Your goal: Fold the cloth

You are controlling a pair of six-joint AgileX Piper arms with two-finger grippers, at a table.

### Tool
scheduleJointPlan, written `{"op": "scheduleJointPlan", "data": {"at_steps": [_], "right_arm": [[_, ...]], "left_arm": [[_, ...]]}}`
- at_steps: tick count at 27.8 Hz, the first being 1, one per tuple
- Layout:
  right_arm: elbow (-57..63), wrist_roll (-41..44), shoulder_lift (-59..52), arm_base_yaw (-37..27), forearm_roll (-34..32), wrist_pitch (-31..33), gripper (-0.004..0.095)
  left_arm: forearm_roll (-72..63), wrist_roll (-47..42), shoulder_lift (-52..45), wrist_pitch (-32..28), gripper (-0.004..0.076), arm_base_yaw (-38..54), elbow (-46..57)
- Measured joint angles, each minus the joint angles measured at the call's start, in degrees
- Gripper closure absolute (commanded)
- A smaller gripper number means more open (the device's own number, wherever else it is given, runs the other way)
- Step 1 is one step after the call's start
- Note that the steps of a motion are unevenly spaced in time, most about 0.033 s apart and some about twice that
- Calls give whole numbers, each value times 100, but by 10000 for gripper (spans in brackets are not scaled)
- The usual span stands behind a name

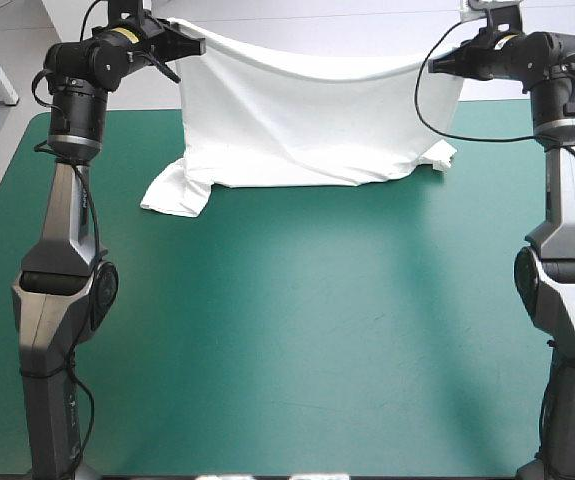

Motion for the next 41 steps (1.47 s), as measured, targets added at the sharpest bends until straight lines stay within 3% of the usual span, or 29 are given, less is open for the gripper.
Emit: {"op": "scheduleJointPlan", "data": {"at_steps": [8, 20, 35, 41], "right_arm": [[1060, -301, -109, 0, 377, 567, 925], [3491, -386, -1132, -12, 400, 1031, 925], [6116, -404, -3113, 250, 199, 1154, 925], [8252, -89, -4801, 647, -1020, 609, 925]], "left_arm": [[-93, -99, 264, 1749, 733, -6, 0], [-601, -295, 56, 1836, 733, -12, 1245], [-626, 123, -3353, 1687, 733, -12, 7016], [-681, 410, -5421, 813, 733, -17, 9976]]}}
